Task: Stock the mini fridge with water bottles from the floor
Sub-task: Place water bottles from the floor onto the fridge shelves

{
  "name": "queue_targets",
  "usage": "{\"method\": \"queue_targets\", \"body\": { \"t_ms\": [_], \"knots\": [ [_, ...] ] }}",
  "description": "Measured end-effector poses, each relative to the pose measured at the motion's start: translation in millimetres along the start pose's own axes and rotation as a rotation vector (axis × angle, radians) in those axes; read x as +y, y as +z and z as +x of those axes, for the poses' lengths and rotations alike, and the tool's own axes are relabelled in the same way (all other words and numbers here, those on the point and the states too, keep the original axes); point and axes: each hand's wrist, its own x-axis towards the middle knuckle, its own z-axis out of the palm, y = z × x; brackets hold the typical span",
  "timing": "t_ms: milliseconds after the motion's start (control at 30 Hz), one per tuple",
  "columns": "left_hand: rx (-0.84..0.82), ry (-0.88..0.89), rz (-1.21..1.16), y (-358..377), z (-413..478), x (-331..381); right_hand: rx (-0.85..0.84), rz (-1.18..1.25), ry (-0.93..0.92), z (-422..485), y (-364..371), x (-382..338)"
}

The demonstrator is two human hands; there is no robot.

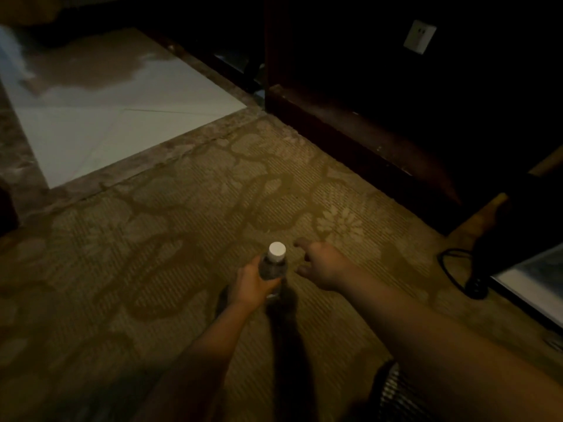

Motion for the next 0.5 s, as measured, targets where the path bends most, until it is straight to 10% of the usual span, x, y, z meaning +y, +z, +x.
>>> {"method": "queue_targets", "body": {
  "t_ms": [500],
  "knots": [
    [-0.311,0.403,0.009,13,-67,160,0.105,-0.317,-0.093,-107,-130,30]
  ]
}}
